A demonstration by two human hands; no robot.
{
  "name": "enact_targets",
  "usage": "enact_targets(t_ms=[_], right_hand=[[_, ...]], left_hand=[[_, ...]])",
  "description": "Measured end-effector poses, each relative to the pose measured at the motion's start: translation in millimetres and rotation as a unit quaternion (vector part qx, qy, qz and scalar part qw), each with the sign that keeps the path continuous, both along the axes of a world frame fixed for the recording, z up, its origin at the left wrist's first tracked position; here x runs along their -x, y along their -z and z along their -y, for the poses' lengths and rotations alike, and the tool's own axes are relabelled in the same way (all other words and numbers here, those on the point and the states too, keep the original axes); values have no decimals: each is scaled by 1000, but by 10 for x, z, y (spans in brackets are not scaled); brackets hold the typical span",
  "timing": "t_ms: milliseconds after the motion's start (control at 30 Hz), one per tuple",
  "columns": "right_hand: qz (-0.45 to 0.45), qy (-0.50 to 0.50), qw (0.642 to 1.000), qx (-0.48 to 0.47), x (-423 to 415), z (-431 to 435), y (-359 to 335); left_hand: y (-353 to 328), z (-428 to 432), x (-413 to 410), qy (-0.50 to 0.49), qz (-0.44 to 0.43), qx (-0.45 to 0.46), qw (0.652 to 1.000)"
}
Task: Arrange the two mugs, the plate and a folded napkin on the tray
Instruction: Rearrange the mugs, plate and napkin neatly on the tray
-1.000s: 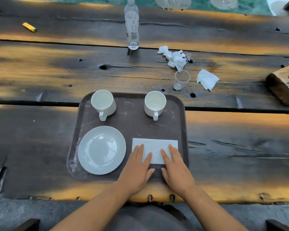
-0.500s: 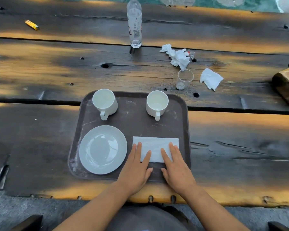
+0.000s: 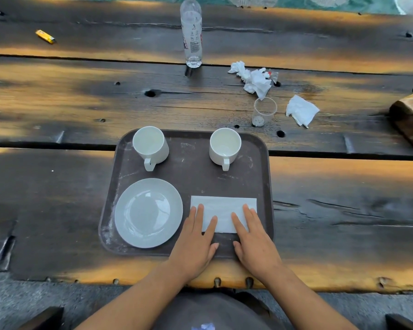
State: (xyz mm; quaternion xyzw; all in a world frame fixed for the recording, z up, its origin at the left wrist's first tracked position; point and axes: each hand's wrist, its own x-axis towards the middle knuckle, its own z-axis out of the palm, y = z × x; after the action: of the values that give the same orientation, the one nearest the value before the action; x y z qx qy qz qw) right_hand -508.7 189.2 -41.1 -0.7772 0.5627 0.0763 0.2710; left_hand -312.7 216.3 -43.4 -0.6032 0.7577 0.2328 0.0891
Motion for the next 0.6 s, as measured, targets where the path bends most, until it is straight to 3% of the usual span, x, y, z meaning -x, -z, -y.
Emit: enact_targets(t_ms=[600], right_hand=[[-20,-12,1000,17,61,26,4]], left_hand=[[8,15,7,-8,-4,-12,1000]])
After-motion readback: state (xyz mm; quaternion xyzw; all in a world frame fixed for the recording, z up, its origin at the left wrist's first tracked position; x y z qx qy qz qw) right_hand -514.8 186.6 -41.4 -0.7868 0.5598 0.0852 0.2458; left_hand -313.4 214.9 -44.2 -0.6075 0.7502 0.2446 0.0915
